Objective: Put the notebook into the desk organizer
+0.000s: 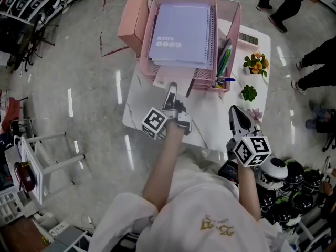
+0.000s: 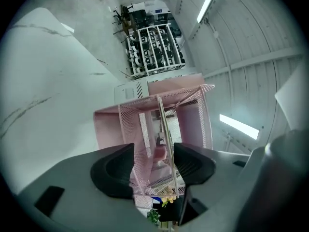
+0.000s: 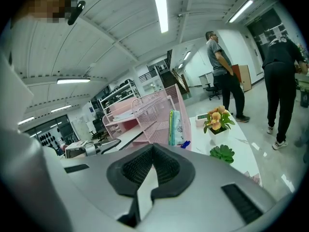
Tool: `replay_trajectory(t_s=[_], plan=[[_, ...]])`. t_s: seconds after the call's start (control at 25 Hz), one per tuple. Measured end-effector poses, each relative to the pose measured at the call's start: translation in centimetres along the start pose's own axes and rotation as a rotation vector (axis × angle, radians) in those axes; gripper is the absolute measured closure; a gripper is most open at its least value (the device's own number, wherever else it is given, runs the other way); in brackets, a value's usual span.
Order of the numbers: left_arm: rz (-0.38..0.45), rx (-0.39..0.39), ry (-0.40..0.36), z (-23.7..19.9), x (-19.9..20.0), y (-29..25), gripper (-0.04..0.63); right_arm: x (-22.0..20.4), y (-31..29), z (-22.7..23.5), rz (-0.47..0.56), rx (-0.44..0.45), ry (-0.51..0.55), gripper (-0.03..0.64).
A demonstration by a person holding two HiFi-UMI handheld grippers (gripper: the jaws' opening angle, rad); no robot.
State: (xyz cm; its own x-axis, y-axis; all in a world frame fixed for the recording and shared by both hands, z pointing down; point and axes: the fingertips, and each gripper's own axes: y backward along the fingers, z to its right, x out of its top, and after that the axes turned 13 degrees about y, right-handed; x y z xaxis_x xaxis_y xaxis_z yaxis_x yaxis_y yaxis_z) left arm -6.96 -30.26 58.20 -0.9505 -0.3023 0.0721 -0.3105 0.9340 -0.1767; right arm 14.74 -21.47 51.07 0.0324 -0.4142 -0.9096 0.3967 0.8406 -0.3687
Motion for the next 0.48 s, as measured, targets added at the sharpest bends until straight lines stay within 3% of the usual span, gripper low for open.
replay_trajectory(t_s=[0.08,0.24,0.4,0.48], plan=[[-0.003,0.014,-0.04,-0.4,0.0,0.6,0.324,0.1,0.2,-0.2,0.009,0.002,-0.001,0.609],[-0.017,0.023,-0.19,-0.2,0.3,2.4,0.351,0.5,0.9,-1.0,0.033,0.013,-0.002,0.609],[-0.057,-0.006,-0.193,0.4,0.2,1.9,0.353,0.5,1.8,-1.9,0.046,0.026,0.003,0.609],[-0.092,-0.016,-0.205,1.1,0.1,0.4,0.316,0.4,2.3,-2.0,0.052,0.023,-0.003,0.609]])
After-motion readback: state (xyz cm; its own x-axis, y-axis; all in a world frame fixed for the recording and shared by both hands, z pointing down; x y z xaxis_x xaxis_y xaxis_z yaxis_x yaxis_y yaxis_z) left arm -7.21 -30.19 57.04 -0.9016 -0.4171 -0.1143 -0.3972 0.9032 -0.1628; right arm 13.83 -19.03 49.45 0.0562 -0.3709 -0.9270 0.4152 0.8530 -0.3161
